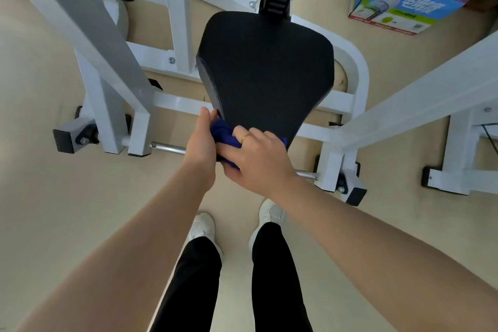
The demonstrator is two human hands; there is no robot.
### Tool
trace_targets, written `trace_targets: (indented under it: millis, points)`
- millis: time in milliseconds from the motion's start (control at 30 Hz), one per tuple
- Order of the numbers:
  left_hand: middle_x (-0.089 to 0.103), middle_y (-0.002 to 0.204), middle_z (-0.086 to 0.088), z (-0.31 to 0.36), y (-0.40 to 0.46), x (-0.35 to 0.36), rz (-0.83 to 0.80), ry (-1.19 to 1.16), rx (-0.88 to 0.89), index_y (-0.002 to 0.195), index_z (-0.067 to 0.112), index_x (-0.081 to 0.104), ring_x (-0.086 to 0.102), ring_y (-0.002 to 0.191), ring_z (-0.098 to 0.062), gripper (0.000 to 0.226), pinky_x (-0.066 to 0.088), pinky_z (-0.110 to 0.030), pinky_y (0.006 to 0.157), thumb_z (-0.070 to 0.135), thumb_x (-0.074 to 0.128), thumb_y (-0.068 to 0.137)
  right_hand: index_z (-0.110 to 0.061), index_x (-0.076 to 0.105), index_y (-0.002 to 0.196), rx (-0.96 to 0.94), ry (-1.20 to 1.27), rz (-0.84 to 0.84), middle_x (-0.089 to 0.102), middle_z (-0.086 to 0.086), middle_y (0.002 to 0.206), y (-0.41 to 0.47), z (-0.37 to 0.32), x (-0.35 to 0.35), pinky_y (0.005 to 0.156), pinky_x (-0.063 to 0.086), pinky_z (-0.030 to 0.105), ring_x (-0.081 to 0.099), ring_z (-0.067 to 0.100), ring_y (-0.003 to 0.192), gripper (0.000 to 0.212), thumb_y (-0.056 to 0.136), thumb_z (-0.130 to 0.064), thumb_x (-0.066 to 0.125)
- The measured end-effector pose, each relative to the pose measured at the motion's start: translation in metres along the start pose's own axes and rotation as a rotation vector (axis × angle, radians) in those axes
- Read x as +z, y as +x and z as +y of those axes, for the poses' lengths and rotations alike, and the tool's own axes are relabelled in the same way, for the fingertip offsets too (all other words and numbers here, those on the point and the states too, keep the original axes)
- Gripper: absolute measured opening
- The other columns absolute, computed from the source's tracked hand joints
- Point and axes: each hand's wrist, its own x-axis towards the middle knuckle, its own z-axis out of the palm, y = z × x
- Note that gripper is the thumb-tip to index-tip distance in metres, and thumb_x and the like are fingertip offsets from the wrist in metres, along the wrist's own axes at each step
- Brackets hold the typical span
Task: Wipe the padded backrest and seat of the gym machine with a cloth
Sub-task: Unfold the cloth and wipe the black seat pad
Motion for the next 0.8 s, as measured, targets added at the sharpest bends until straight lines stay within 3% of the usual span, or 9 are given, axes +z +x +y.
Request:
trace_targets:
  millis: [167,233,300,333,433,533,633,733,800]
  points:
    - [0.059,0.115,0.016,0.0,0.001,-0.002,0.004,0.072,0.008,0.114,0.033,0.057,0.054,0.102,-0.005,0.039,0.037,-0.025,0.086,0.048,0.026,0.096,-0.03,0.067,0.097,-0.525,-0.188,0.038,0.059,0.004,0.081,-0.011,0.035,-0.001,0.055,0.033,0.032,0.047,0.022,0.061,0.029,0.08,-0.014,0.049]
    - [0.059,0.104,0.018,0.002,-0.002,0.002,-0.006,0.155,0.05,0.1,0.034,0.059,0.054,0.096,-0.002,0.031,0.039,-0.019,0.076,0.045,0.031,0.096,-0.03,0.061,0.105,-0.529,-0.199,0.034,0.061,0.005,0.087,-0.03,0.05,-0.002,0.058,0.036,0.033,0.048,0.023,0.064,0.033,0.08,-0.011,0.049]
    - [0.054,0.092,0.024,0.006,-0.005,0.008,-0.005,0.228,0.131,0.101,0.033,0.056,0.05,0.084,0.005,0.021,0.039,-0.01,0.067,0.039,0.037,0.096,-0.031,0.053,0.11,-0.351,-0.144,0.046,0.06,0.005,0.094,-0.056,0.058,0.001,0.061,0.04,0.034,0.05,0.024,0.07,0.035,0.079,-0.014,0.054]
    - [0.05,0.096,0.026,0.009,-0.005,0.013,0.001,0.247,0.164,0.113,0.034,0.052,0.048,0.086,0.005,0.022,0.037,-0.008,0.072,0.036,0.039,0.096,-0.032,0.051,0.112,-0.242,-0.092,0.027,0.056,0.005,0.099,-0.069,0.06,0.004,0.062,0.043,0.034,0.051,0.024,0.074,0.036,0.079,-0.018,0.056]
    - [0.04,0.115,0.016,0.015,0.001,0.022,0.049,0.28,0.247,0.137,0.029,0.038,0.04,0.104,-0.004,0.043,0.031,-0.024,0.089,0.036,0.04,0.095,-0.025,0.048,0.114,0.106,0.228,0.005,0.052,0.008,0.107,-0.091,0.062,0.009,0.072,0.051,0.033,0.056,0.027,0.087,0.032,0.082,-0.026,0.049]
    - [0.044,0.132,0.009,0.015,0.014,0.024,0.07,0.405,0.312,0.131,0.031,0.043,0.043,0.115,-0.011,0.04,0.034,-0.034,0.1,0.039,0.038,0.092,-0.017,0.048,0.119,0.796,0.719,0.27,0.055,0.004,0.111,-0.07,0.07,0.002,0.093,0.042,0.029,0.055,0.022,0.102,0.026,0.093,-0.022,0.043]
    - [0.047,0.134,0.004,0.013,0.02,0.03,0.102,0.466,0.322,0.131,0.027,0.043,0.046,0.117,-0.017,0.043,0.037,-0.037,0.099,0.041,0.037,0.091,-0.03,0.044,0.123,1.354,1.204,0.349,0.058,-0.011,0.101,-0.023,0.083,-0.003,0.098,0.043,0.036,0.057,0.017,0.099,0.025,0.1,-0.025,0.035]
    - [0.043,0.137,0.003,0.012,0.024,0.04,0.168,0.472,0.322,0.135,0.024,0.038,0.044,0.12,-0.019,0.048,0.036,-0.036,0.096,0.041,0.036,0.091,-0.023,0.041,0.133,1.509,1.188,0.301,0.055,-0.004,0.113,0.001,0.073,-0.001,0.101,0.041,0.042,0.054,0.022,0.104,0.034,0.101,-0.03,0.032]
    - [0.038,0.142,0.001,0.01,0.026,0.048,0.22,0.483,0.325,0.14,0.022,0.031,0.04,0.126,-0.021,0.055,0.035,-0.041,0.103,0.043,0.036,0.09,-0.02,0.047,0.121,1.601,1.18,0.212,0.056,0.0,0.106,-0.001,0.065,0.001,0.097,0.044,0.042,0.054,0.022,0.093,0.028,0.101,-0.03,0.031]
